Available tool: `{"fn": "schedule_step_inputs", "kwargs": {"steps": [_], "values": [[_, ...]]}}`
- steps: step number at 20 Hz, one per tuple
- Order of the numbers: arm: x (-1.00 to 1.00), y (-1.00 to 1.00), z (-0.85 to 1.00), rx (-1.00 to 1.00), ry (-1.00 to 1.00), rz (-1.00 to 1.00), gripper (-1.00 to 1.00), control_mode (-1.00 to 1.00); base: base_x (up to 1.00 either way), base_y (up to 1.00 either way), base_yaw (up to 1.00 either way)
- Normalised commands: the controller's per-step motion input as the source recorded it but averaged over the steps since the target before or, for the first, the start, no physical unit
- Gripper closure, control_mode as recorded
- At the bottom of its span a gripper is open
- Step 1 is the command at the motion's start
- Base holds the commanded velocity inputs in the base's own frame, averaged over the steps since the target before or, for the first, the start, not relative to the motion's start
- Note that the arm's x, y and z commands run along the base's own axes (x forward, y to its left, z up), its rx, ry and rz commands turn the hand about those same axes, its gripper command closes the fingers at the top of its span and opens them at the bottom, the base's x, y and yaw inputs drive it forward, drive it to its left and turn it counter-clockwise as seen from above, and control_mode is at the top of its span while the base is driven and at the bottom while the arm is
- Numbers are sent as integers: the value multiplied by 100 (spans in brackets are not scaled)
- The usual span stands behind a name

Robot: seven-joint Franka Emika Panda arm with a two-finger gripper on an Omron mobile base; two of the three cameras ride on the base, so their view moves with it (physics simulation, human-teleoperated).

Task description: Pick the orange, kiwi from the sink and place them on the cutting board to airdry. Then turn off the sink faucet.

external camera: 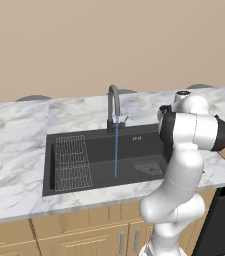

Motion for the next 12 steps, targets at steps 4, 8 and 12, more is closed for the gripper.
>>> {"fn": "schedule_step_inputs", "kwargs": {"steps": [4, 8, 12], "values": [[-5, -22, 0, 0, 0, 0, 100, -100, 0, 0, 0], [-11, -22, 0, 0, 0, 0, 100, -100, 0, 0, 0], [-19, -23, 0, 0, -2, 0, 100, -100, 0, 0, 0]]}}
